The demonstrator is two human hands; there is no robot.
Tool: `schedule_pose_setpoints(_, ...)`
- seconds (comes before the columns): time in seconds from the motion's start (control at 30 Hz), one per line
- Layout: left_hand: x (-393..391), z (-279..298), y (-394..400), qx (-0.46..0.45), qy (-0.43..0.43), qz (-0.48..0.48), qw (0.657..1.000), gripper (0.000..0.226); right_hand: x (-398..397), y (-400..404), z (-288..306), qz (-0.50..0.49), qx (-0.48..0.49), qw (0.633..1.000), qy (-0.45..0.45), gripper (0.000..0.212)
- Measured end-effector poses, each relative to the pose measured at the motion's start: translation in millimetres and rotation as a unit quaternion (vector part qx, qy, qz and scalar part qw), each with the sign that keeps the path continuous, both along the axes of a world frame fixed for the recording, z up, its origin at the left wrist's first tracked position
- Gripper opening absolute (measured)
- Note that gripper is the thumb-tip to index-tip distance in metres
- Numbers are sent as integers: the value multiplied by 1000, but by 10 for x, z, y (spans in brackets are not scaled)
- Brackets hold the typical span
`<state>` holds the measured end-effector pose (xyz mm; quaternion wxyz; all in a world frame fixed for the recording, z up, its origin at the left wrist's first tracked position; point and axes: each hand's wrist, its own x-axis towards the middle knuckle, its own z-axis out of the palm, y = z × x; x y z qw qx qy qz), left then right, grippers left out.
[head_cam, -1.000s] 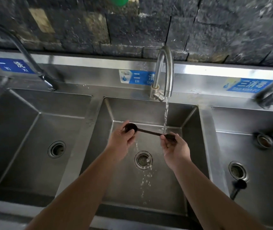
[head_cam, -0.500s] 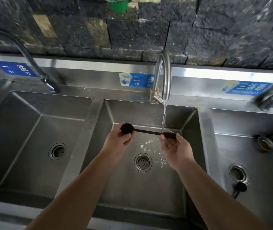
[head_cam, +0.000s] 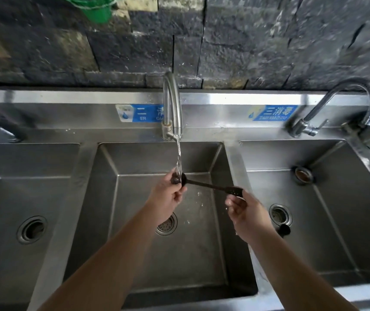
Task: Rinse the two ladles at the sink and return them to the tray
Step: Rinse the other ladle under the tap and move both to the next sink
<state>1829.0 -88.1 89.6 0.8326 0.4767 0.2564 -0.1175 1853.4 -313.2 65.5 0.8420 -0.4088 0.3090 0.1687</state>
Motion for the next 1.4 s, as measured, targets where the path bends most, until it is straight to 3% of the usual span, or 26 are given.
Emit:
schedule_pose_setpoints(0.1, 22, -25, -21, -94, 57, 78, 991, 32, -77, -8, 54, -4, 7, 1000, -21, 30)
schedule_pose_setpoints(0.3, 33, -83, 32, -78, 94, 109, 987, 31, -190, -50, 17, 72, -165, 982, -65, 18)
schedule_pose_setpoints(0.4, 27, -91, 85, -64, 88, 89, 990, 31, -216, -41, -16, 86, -192, 974, -80, 16)
schedule_pose_setpoints(0.53, 19, -87, 137, -34, 95, 66, 993, 25, -188, 24, -27, 56, -161, 982, -80, 11)
schedule_pose_setpoints(0.8, 82, -30, 338, -86, 72, 146, 983, 25, -8, 283, 7, -10, -26, 999, -34, 11)
schedule_pose_setpoints(1.07, -31, 5, 818, -69, 73, 223, 970, 22, 144, 813, 43, 29, 10, 999, -36, 13)
schedule_pose_setpoints(1.4, -377, 33, 1379, -61, 14, 286, 956, 27, 168, 1415, 199, 141, 36, 989, -38, 16)
